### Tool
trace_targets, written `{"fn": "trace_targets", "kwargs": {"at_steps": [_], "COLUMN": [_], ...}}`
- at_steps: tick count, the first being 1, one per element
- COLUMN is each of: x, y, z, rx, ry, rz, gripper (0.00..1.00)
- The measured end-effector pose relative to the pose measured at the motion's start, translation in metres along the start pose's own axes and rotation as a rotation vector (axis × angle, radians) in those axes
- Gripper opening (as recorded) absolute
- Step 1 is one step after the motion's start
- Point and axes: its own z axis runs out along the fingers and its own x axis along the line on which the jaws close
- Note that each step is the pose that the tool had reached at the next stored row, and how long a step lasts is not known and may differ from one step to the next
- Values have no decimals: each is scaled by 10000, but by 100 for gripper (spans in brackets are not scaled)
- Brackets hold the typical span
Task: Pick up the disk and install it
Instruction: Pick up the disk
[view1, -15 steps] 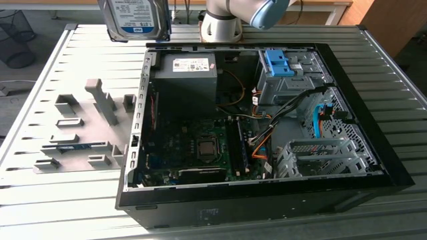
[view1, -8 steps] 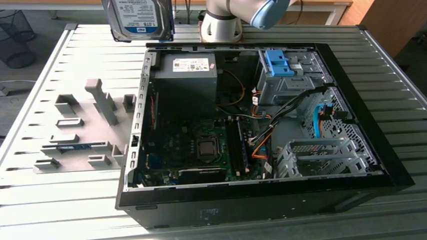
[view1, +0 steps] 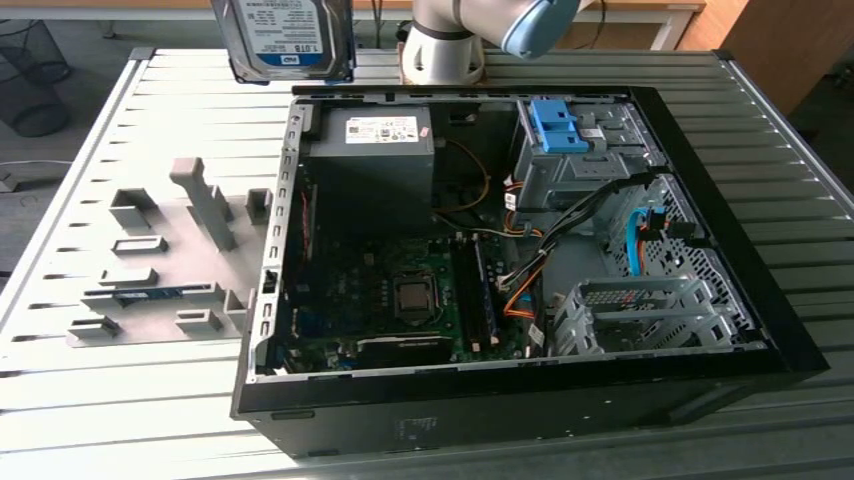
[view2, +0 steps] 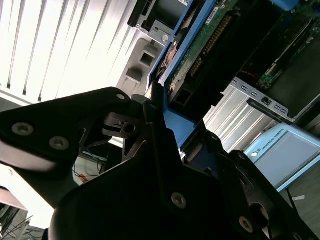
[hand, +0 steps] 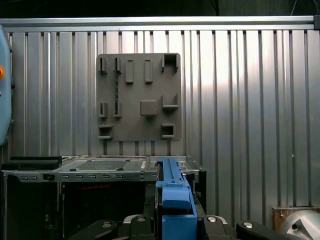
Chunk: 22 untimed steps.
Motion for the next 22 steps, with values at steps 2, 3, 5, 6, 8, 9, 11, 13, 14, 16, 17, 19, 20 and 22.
{"fn": "trace_targets", "kwargs": {"at_steps": [2,3,5,6,8,9,11,13,14,16,17,19,20,22], "x": [0,-1,-1,-1,-2,-2,-2,-3,-3,-3,-3,-4,-4,-4], "y": [-14,-21,-35,-42,-54,-61,-72,-84,-89,-102,-108,-121,-128,-142], "z": [0,0,0,0,-1,-1,-1,-1,-1,-1,-1,-1,-1,-1], "rx": [0,0,0,0,-1,0,-1,0,-1,0,-1,0,0,0], "ry": [0,0,0,0,1,0,1,1,0,0,0,0,0,0], "rz": [0,1,0,0,0,0,0,0,0,1,1,0,0,0], "gripper": [37,37,37,37,37,37,37,37,37,37,37,37,37,37]}}
